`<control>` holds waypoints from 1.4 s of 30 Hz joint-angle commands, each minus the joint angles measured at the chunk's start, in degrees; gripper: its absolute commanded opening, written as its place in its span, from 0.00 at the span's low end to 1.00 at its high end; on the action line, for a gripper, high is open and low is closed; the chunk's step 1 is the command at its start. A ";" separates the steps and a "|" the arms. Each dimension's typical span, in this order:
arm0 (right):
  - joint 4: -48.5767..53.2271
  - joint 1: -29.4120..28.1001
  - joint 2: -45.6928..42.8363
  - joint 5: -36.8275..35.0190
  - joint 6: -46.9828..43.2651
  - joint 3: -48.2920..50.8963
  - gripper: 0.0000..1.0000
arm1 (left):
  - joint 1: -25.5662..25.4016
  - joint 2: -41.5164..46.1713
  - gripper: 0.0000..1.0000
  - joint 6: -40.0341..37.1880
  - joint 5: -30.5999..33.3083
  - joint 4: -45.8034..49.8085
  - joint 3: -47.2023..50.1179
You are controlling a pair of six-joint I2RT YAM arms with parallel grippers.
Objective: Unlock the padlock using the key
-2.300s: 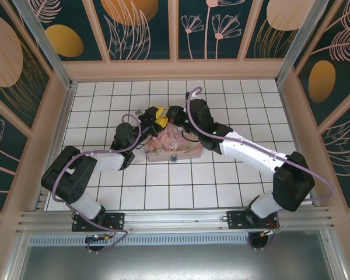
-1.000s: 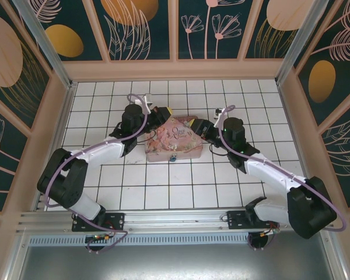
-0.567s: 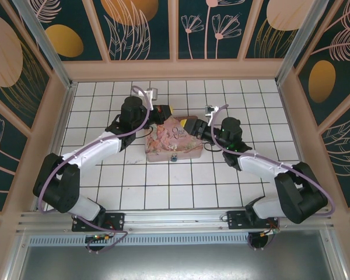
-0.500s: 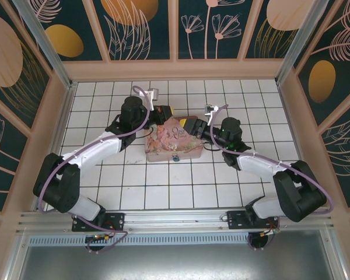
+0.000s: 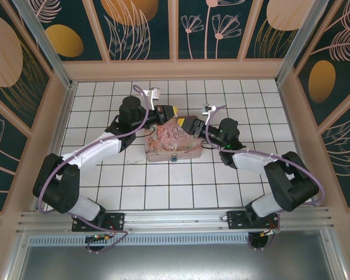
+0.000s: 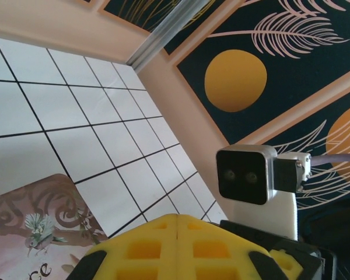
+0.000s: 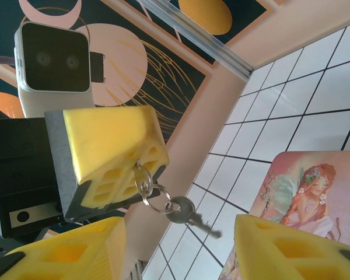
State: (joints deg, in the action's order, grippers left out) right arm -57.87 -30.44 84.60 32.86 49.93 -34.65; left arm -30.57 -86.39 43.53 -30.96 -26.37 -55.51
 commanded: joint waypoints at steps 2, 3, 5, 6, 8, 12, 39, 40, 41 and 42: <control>-5.39 -0.24 0.97 1.53 -0.16 -1.64 0.51 | -0.37 1.06 0.00 1.56 -1.66 -3.51 1.80; -5.41 -0.24 1.07 1.65 -0.10 -1.72 0.50 | -0.33 1.04 0.00 1.69 -1.79 -3.67 1.95; -5.76 -0.24 1.47 1.76 0.03 -2.06 0.49 | -0.36 0.87 0.00 1.84 -1.75 -4.02 2.17; -5.94 -0.24 1.75 1.94 0.12 -2.15 0.49 | -0.33 0.87 0.00 1.95 -1.79 -4.08 2.35; -6.68 -0.24 2.34 2.43 0.52 -2.23 0.48 | -0.36 0.76 0.00 2.17 -1.73 -4.43 2.43; -8.58 -0.33 3.58 3.31 1.48 -2.35 0.46 | -0.35 0.47 0.00 2.52 -1.65 -4.85 2.34; -9.72 -0.59 6.42 4.58 2.50 -5.12 0.03 | -0.49 -1.24 0.00 4.28 -2.55 -6.33 2.21; -9.66 -0.59 6.33 4.45 2.53 -4.93 0.00 | -0.51 -1.20 0.00 4.41 -2.43 -6.33 2.29; -9.34 -0.59 6.28 4.29 2.48 -4.69 0.00 | -0.54 -1.04 0.00 4.67 -2.15 -6.26 2.33; -9.10 -0.59 6.11 3.99 2.40 -4.21 0.00 | -0.54 -0.76 0.00 5.03 -1.64 -6.09 2.38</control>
State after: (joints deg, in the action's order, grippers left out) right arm -65.23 -30.74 90.56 36.53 52.86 -38.28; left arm -30.59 -87.18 47.51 -31.79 -30.24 -53.54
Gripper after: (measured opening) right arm 0.048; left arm 0.068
